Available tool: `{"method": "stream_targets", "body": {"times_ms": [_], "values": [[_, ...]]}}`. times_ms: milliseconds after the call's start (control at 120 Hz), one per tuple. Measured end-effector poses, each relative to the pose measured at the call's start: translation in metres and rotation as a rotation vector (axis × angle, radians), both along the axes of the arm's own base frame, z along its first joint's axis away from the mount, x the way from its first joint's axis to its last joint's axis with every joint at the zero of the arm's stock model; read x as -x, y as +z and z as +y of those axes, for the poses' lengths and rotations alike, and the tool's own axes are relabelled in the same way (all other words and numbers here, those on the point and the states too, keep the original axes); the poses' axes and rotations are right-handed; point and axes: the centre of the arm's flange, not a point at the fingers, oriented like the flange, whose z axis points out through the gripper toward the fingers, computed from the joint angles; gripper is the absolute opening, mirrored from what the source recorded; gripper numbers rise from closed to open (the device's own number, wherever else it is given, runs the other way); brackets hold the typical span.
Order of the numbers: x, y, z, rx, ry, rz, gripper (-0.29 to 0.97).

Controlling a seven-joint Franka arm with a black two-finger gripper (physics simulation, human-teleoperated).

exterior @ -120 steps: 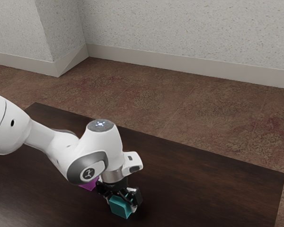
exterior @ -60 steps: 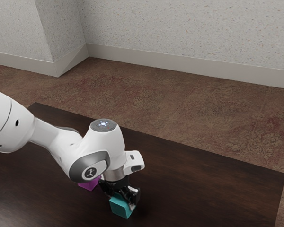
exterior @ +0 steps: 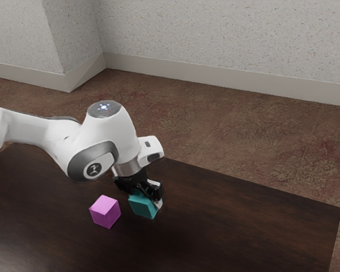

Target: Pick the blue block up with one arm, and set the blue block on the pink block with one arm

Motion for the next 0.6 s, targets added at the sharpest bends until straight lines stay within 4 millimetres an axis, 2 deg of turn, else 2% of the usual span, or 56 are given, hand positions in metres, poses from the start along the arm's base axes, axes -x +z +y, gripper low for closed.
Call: {"method": "stream_targets", "body": {"times_ms": [58,133,250,392,600], "values": [[-0.011,0.02,0.021,-0.004,0.044,-0.021,0.29],[-0.015,0.039,0.053,-0.011,0.108,-0.028,0.29],[-0.006,0.055,0.092,-0.02,0.187,-0.016,0.29],[0.004,0.05,0.149,-0.013,0.302,0.037,0.3],[-0.012,0.026,0.178,-0.032,0.341,0.112,0.3]]}}
